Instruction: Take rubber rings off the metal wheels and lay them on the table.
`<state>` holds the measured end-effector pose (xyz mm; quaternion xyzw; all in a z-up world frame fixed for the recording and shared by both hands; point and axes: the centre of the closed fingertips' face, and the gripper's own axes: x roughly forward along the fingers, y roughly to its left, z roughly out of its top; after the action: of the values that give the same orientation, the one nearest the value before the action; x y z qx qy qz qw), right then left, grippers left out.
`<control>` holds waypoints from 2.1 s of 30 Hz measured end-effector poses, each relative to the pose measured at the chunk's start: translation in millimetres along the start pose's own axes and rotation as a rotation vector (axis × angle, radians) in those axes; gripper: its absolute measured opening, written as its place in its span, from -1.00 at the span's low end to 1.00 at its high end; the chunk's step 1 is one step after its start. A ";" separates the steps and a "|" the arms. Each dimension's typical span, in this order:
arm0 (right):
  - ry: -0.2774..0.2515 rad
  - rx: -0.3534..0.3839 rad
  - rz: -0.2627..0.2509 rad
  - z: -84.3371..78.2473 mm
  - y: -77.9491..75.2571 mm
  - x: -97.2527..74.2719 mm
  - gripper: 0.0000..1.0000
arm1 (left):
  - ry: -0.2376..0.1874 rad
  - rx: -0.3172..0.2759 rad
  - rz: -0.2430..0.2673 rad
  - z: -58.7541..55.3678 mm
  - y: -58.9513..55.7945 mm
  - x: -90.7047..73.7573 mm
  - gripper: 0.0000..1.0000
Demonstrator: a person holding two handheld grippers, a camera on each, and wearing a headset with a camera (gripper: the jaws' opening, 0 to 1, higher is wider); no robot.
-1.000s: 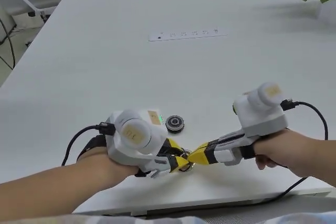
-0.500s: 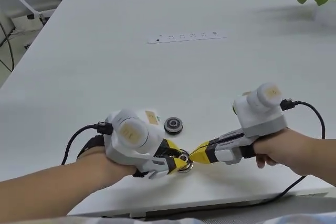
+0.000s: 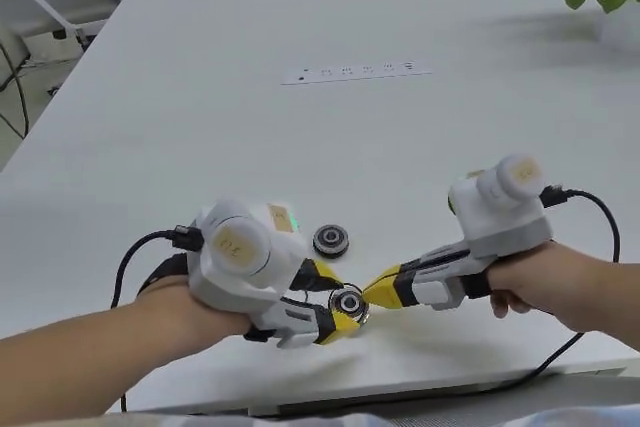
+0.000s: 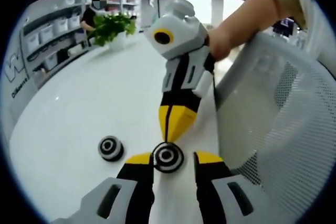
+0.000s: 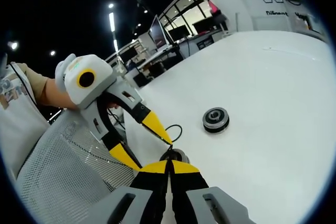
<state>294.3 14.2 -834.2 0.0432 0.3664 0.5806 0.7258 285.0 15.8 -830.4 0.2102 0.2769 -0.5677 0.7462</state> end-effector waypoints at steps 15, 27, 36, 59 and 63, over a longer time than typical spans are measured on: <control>-0.015 -0.003 0.029 7.7 10.2 -1.9 -1.00 | -0.049 -0.039 0.028 3.6 -2.0 -29.9 -0.06; -0.063 0.003 0.045 24.1 24.4 -4.0 -1.00 | -0.105 -0.070 0.071 7.4 3.9 -58.2 0.06; -0.069 -0.001 0.045 32.5 27.9 2.3 -1.00 | -0.123 -0.104 0.125 1.2 14.0 -80.6 0.18; -0.060 0.017 0.025 43.9 19.2 39.5 -1.00 | -0.129 -0.190 0.252 -32.9 26.9 -124.1 0.34; -0.048 0.024 0.021 40.6 15.7 44.8 -1.00 | -0.134 -0.195 0.266 -34.0 27.6 -126.5 0.39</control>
<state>307.8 73.2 -818.6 0.0697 0.3553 0.5826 0.7276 280.0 136.9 -773.8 0.1332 0.2500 -0.4471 0.8484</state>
